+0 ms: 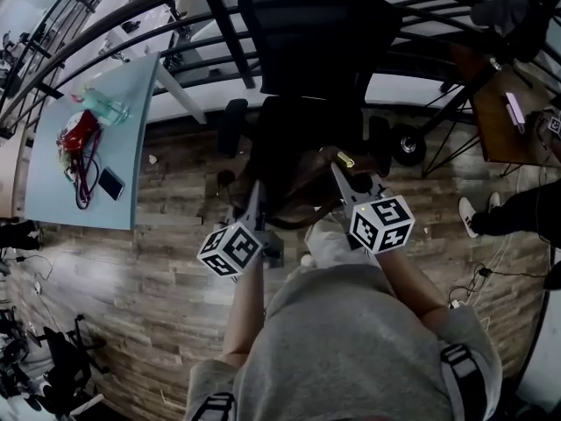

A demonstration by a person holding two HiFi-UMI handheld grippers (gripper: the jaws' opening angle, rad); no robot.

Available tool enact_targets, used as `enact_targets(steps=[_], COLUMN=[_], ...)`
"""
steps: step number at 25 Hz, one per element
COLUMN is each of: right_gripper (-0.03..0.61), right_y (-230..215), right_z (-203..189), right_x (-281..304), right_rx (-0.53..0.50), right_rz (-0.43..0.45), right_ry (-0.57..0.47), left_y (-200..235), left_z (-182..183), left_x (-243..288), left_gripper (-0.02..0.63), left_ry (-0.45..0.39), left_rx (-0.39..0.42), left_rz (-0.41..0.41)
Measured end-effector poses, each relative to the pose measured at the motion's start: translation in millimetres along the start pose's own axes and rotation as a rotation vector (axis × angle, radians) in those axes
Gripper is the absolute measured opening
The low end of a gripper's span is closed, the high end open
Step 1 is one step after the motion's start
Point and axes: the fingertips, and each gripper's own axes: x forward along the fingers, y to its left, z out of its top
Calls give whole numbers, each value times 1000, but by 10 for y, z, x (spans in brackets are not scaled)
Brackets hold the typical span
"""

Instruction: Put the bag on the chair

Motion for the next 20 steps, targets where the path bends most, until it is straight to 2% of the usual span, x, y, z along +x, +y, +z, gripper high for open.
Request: enact_targets(steps=[10, 20], right_gripper=[20, 20], right_y=[-649, -1382], right_z=[-12, -363], right_x=[653, 1348], right_rx=[33, 85], right_rz=[-33, -85], right_ry=[54, 154], left_y=[225, 646], left_z=[-49, -380], left_x=[928, 1849], left_gripper=[20, 20], left_ry=[58, 151], left_rx=[4, -15], left_rz=[3, 45])
